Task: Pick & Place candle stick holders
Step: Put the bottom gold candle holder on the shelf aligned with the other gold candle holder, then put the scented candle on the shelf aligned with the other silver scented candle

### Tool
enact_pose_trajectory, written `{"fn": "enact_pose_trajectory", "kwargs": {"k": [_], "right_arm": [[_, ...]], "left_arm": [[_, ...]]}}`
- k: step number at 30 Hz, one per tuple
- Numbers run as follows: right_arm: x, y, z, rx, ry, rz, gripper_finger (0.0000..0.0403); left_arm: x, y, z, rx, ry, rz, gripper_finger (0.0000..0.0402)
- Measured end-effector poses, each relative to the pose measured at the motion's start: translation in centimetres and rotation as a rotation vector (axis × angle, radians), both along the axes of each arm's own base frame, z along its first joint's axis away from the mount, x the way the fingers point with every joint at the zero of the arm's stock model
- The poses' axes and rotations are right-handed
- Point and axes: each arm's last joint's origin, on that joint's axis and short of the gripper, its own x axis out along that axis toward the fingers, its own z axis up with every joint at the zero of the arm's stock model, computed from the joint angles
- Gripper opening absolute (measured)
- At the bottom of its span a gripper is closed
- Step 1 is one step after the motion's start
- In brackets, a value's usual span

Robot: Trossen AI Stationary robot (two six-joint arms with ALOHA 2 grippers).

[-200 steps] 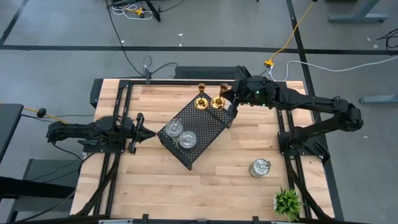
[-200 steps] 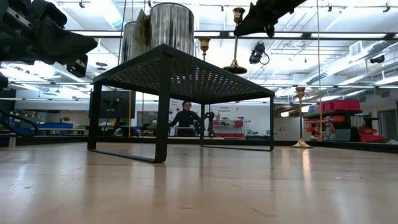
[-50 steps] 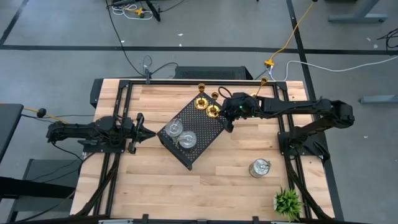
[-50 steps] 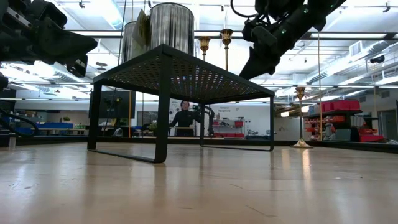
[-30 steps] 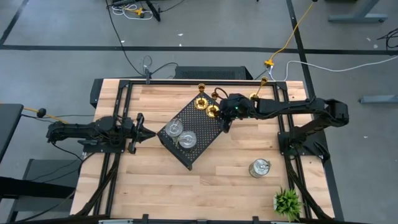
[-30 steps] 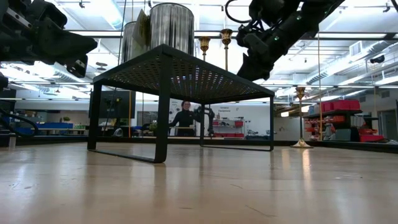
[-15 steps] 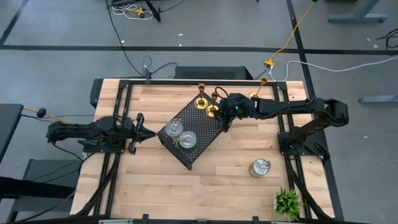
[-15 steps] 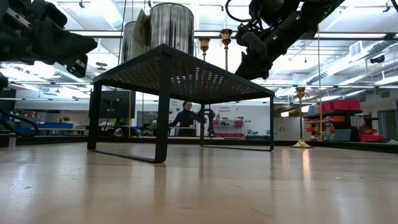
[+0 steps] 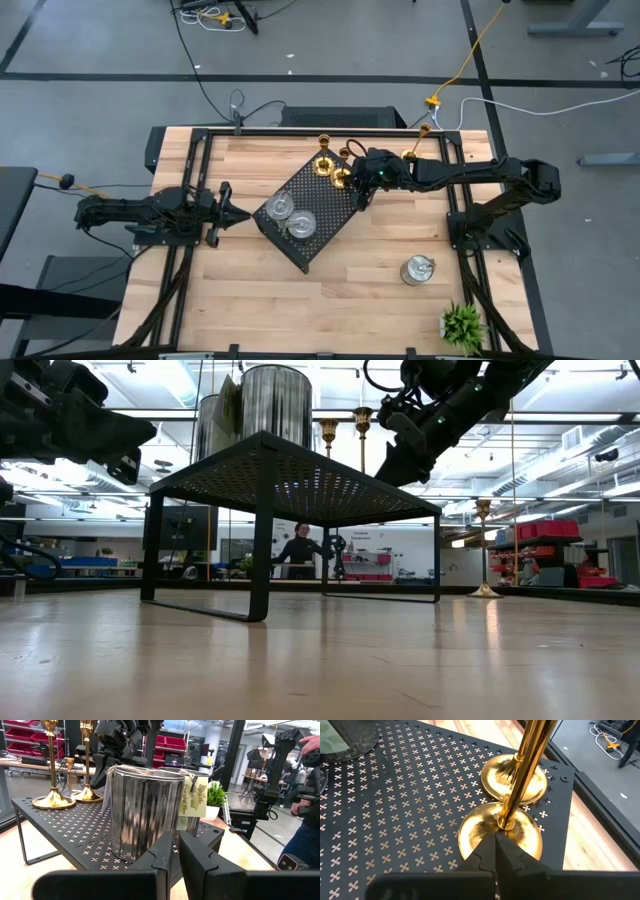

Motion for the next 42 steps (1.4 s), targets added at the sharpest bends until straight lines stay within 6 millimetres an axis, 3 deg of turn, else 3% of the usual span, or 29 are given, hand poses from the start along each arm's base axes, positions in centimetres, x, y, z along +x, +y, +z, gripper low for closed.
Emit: {"fn": "enact_pose_trajectory", "kwargs": {"k": [7, 18, 23, 30, 42], "right_arm": [[-0.2, 0.2, 0.2, 0.035, -0.007, 0.037, 0.0000], [-2.0, 0.7, 3.3, 0.026, -0.117, 0.069, 0.0000], [-1.9, 1.2, 3.8, 0.021, -0.148, 0.081, 0.0004], [-1.8, 2.6, 3.9, 0.019, -0.149, 0.137, 0.0029], [-1.5, 6.8, 3.9, 0.031, -0.149, 0.287, 0.0054]], "left_arm": [[0.0, 0.0, 0.0, 0.000, 0.000, 0.000, 0.0039], [0.0, 0.0, 0.0, 0.000, -0.001, 0.000, 0.0039], [0.0, 0.0, 0.0, 0.000, 0.000, 0.000, 0.0039], [0.0, 0.0, 0.0, 0.000, 0.000, 0.000, 0.0039], [0.0, 0.0, 0.0, 0.000, 0.001, 0.000, 0.0039]]}}
